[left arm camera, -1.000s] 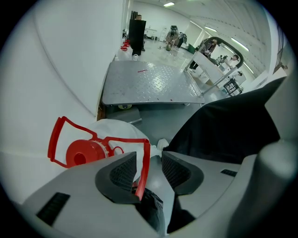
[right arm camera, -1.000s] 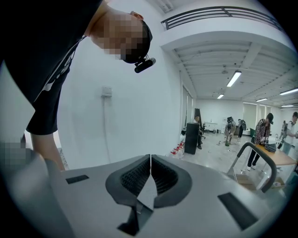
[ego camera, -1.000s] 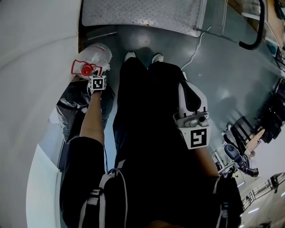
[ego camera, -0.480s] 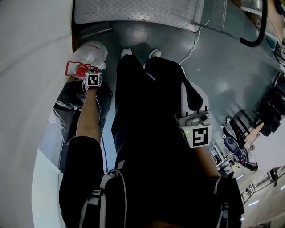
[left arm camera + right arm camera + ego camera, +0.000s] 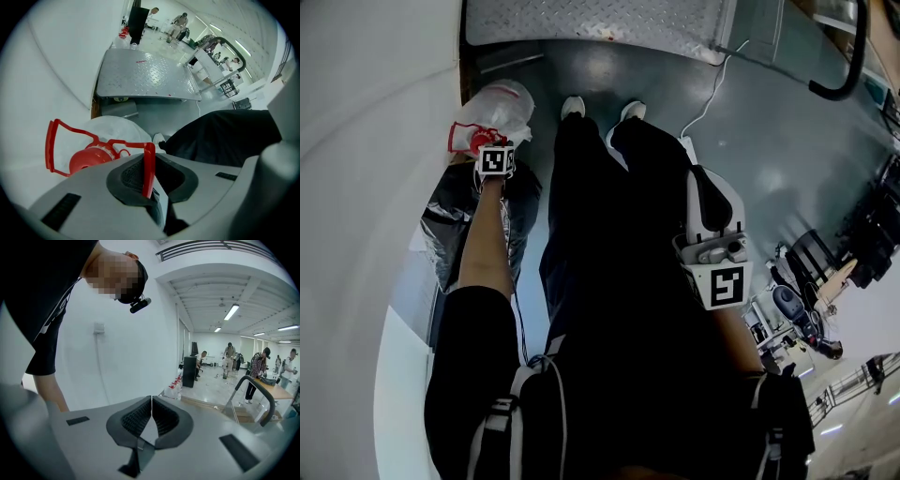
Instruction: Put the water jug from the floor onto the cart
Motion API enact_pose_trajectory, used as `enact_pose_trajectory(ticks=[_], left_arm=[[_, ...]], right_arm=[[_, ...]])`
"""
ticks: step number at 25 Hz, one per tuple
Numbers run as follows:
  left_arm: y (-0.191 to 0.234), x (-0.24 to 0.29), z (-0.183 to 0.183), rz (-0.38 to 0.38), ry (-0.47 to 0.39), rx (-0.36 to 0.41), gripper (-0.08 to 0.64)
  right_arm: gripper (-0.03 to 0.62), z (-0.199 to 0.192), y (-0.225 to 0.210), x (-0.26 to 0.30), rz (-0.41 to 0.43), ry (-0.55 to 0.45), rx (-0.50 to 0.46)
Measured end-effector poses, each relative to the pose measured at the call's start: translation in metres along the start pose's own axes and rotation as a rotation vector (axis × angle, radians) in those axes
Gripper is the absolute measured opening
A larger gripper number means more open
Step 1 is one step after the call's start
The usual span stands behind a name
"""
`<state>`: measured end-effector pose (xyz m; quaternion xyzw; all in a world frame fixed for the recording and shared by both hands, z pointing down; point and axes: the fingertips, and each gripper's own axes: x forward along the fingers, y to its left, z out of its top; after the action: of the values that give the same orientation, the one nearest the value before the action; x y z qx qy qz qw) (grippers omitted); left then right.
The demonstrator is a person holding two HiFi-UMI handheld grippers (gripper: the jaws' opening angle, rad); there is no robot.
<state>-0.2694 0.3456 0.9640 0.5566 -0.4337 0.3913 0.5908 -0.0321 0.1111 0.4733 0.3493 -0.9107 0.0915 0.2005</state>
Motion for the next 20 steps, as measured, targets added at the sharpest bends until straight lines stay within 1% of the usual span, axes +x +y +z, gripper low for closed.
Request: enact_pose_trajectory(ticks=[3,7,12,14,15,17,20], left_arm=[[0.009,-0.011,-0.007,0.012,0.020,-0.009,0.048],[0.016,-0.033,-0.007,0.018,0.017,-0.052,0.048],[-0.014,-0.078,-0.006,0.000,0.017,-0.081,0.049],[-0.033,-0.090,-0.005,-0.007,0.008,-0.082,0.057],[-0.043,-0.094,-0.004,-0.014,0.007,-0.076,0.057],[-0.060,-0.099,0.000,-0.033,0.013,-0.061,0.058],[-0.086,-0.107,0.014,-0.062,0.001,-0.001,0.058]], right_arm=[[0.020,0.007,0.000,-0.002,0.005,-0.019,0.026],[0.020,0.025,0.003,-0.010,0.028,-0.048,0.049],[0.020,0.066,0.006,-0.037,0.065,-0.140,0.090],[0.020,0.073,0.004,-0.044,0.064,-0.155,0.086],[0.020,0.073,0.001,-0.047,0.050,-0.162,0.084],[0.020,0.074,-0.012,-0.053,-0.005,-0.194,0.092],[0.020,0.071,-0.029,-0.059,-0.080,-0.223,0.127]])
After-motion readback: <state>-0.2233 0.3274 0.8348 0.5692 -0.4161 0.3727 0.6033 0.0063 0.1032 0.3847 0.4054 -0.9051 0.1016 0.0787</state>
